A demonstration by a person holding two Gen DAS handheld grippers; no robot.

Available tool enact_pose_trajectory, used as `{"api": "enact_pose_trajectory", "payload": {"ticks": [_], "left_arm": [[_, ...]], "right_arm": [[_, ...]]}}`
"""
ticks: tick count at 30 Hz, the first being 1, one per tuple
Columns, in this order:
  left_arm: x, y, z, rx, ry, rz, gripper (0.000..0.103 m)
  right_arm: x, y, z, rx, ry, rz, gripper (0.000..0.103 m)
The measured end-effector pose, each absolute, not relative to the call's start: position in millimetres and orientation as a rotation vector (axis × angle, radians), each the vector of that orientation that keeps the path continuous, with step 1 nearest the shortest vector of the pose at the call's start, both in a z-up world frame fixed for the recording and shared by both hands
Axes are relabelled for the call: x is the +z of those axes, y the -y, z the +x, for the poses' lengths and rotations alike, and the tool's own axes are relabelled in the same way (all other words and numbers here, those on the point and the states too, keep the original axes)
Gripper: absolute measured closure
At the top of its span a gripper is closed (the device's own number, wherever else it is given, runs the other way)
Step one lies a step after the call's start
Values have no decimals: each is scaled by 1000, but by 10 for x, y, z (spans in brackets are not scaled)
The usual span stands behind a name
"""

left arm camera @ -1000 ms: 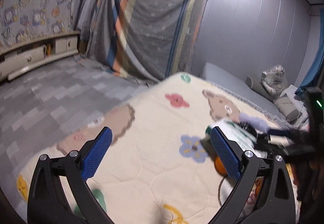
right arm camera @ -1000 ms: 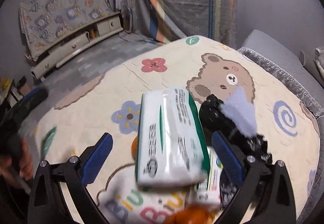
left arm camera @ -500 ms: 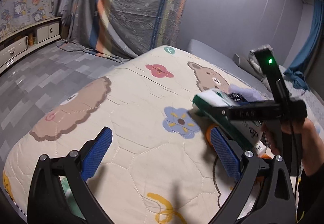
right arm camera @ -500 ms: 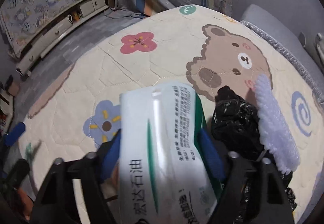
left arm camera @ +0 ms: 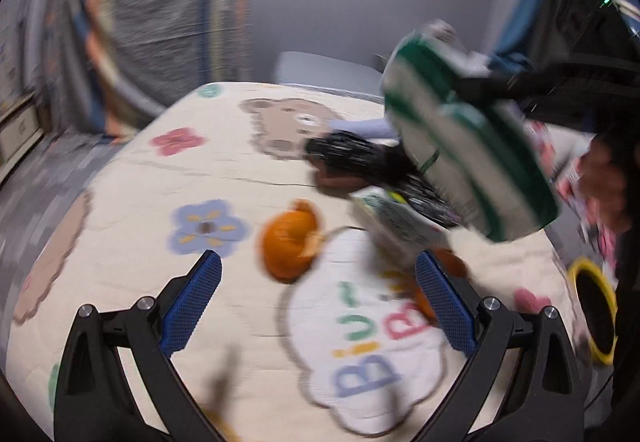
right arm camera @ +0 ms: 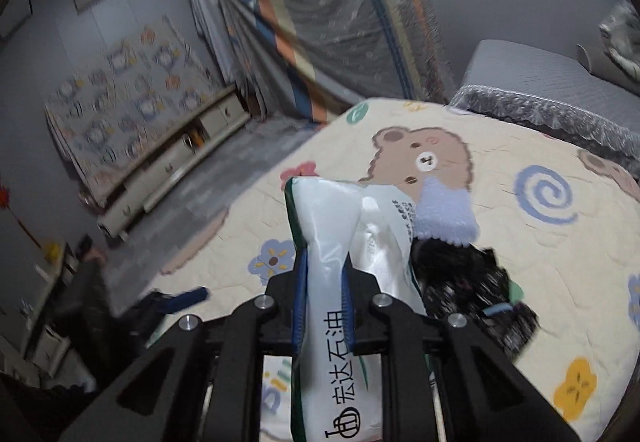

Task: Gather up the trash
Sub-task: 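Grasp the orange peel with the left tool while the right tool holds the tissue bag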

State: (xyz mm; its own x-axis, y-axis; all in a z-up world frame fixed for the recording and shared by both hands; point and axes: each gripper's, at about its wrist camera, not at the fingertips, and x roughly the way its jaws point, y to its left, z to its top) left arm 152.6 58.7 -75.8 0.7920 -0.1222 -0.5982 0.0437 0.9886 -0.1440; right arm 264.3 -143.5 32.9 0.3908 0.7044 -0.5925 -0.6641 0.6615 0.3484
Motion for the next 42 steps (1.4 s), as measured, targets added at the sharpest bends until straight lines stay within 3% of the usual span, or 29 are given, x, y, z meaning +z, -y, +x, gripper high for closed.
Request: {"api": "enact_pose_trajectory", "payload": {"ticks": [9,17,20,24,34,42], "left_arm": [[-952,167,1856,-260,-774,25,11],[-1159,442,2029,-271,-861,66,28],[-1215,481,2090,-258,-889,84,40],[-1308,461,2193,-256,-932,60,65],[-1221,435,2078,-241,-893,60,77],[-830,385,1639,-286,-794,63,78]], "right_arm": [[439,2580,2042,826,-668,237,89],[297,2987,1897,795,-641,318,89],[244,3054,1876,795,-639,339,89],[217,3119,1845,787,-637,356,89],[241,3141,1744,787,-628,370,89],[356,3223,1515,802,-599,379,89]]}}
